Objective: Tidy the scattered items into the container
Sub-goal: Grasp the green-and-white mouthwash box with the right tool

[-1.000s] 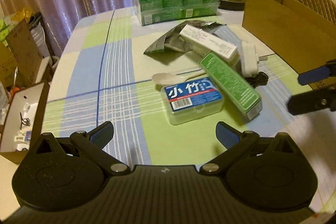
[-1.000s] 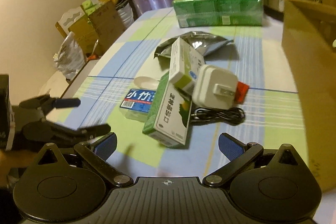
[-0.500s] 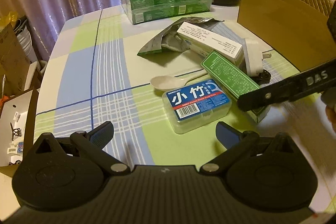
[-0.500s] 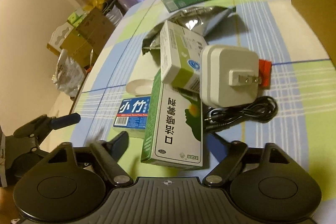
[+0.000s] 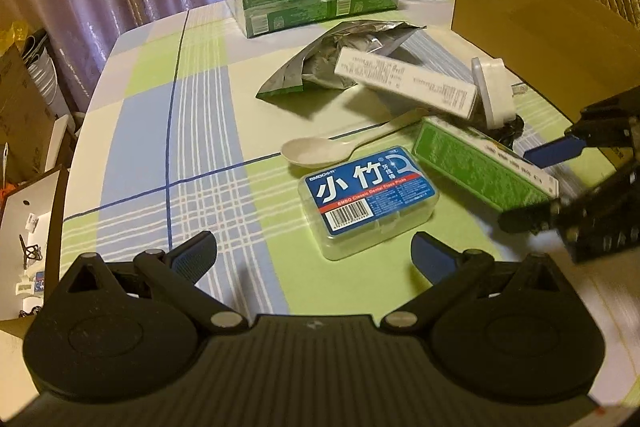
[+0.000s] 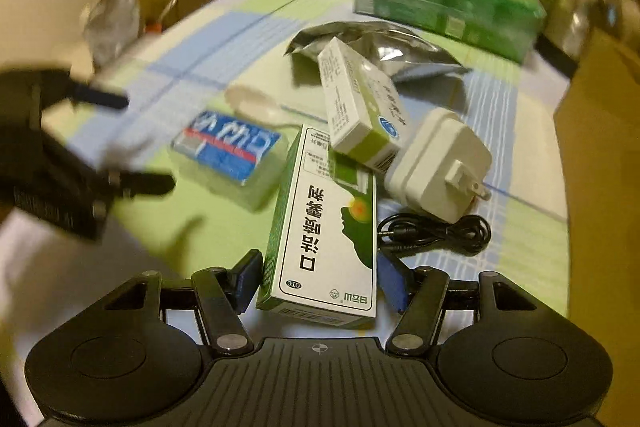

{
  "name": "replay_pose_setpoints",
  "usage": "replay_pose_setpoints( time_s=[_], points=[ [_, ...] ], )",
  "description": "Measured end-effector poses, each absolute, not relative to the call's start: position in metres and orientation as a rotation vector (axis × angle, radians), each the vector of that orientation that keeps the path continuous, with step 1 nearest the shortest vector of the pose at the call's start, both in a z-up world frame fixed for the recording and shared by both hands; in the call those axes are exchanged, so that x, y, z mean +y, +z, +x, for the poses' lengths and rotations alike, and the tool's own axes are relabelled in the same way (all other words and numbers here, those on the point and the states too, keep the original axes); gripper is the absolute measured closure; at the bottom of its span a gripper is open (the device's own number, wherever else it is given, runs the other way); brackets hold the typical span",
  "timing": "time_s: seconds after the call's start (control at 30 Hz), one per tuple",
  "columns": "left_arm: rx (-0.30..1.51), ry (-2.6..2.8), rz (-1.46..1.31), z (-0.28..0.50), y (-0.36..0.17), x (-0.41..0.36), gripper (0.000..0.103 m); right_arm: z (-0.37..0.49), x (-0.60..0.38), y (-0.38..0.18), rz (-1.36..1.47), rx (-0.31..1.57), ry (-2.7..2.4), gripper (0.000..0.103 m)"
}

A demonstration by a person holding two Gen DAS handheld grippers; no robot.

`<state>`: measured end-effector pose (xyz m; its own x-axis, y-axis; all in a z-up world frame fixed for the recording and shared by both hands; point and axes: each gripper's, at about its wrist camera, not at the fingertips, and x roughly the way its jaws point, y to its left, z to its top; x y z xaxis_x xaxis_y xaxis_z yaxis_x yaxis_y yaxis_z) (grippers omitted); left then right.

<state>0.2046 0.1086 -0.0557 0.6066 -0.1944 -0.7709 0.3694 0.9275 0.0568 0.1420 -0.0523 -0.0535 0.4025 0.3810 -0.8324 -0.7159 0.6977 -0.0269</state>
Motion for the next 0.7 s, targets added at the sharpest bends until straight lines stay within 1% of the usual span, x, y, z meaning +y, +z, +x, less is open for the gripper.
replay_pose_setpoints(
  time_s=[0.07,0.13,0.33,0.53,0.63,0.67,0.7],
  points=[
    [0.86,-0.338,0.202,0.204,-0.055,0.11,0.001,0.134,-0.048,-0.058,-0.447,0.904,0.757,0.044],
    [0.86,-0.338,0.183,0.204,-0.054,0.112,0.001,0.13,-0.05,-0.058,-0.41,0.92,0.813,0.044],
    [0.872,-0.315,0.177,0.211,-0.06,0.112,0.001,0.129,-0.064,-0.058,-0.392,0.923,0.776,0.044],
    [0.874,-0.302,0.067,0.229,-0.066,0.106,0.002,0.122,-0.076,-0.057,-0.408,0.906,0.745,0.044],
    [0.882,-0.291,0.048,0.233,-0.069,0.097,0.004,0.12,-0.082,-0.058,-0.409,0.898,0.734,0.044],
    [0.884,-0.283,0.055,0.234,-0.07,0.093,0.005,0.12,-0.082,-0.058,-0.413,0.894,0.732,0.044],
    [0.89,-0.273,0.068,0.234,-0.072,0.09,0.009,0.119,-0.083,-0.058,-0.415,0.891,0.73,0.044]
  ],
)
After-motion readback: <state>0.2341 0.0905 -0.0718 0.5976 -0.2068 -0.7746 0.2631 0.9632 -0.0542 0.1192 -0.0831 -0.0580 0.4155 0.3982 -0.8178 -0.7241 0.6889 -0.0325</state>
